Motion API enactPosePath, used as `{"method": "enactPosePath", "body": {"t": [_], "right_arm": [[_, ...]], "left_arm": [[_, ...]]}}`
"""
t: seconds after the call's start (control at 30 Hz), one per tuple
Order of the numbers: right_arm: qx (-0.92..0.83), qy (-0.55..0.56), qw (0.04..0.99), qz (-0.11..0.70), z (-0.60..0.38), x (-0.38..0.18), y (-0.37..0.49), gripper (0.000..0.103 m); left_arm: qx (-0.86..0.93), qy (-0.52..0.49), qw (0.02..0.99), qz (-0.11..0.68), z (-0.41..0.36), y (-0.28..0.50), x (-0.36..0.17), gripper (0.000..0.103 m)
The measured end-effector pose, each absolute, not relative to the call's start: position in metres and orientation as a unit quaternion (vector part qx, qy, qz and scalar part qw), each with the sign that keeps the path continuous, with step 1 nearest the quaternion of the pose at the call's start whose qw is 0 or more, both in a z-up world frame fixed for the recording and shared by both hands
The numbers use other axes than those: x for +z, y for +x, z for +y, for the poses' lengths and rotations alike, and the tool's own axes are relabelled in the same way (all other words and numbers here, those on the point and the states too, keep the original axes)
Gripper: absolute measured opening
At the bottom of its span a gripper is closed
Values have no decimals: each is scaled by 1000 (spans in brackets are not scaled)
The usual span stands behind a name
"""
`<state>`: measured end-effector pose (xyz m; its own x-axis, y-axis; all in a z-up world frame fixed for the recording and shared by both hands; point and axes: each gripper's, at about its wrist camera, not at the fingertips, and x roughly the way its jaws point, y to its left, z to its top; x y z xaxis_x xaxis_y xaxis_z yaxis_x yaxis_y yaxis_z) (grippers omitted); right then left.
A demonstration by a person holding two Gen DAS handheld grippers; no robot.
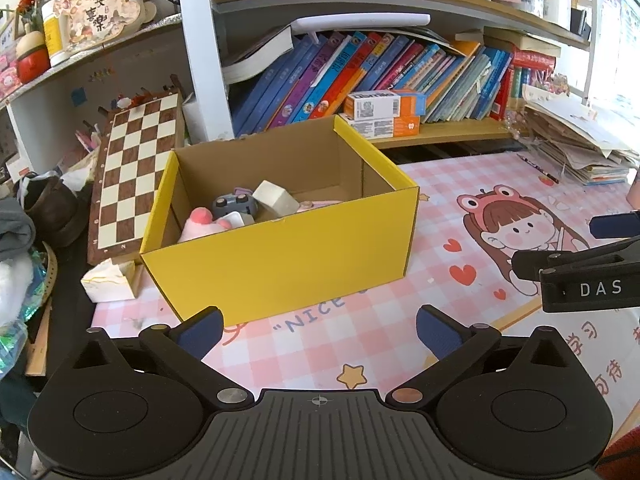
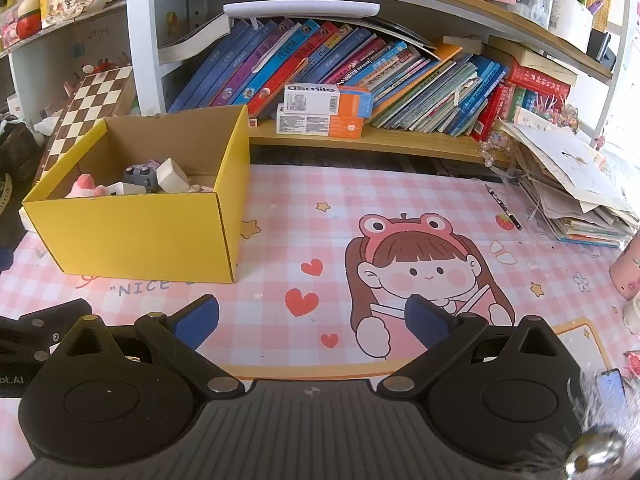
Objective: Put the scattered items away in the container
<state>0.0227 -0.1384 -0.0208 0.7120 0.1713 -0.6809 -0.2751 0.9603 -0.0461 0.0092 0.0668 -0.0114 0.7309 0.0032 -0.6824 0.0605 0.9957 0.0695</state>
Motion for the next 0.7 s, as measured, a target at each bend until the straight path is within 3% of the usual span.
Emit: {"method": "enactPosePath", "body": {"t": [0.7], "right_arm": [[123, -76, 921, 361, -136, -21, 23, 101]], "left_arm": [[-18, 38, 928, 369, 64, 8, -13, 103]]}}
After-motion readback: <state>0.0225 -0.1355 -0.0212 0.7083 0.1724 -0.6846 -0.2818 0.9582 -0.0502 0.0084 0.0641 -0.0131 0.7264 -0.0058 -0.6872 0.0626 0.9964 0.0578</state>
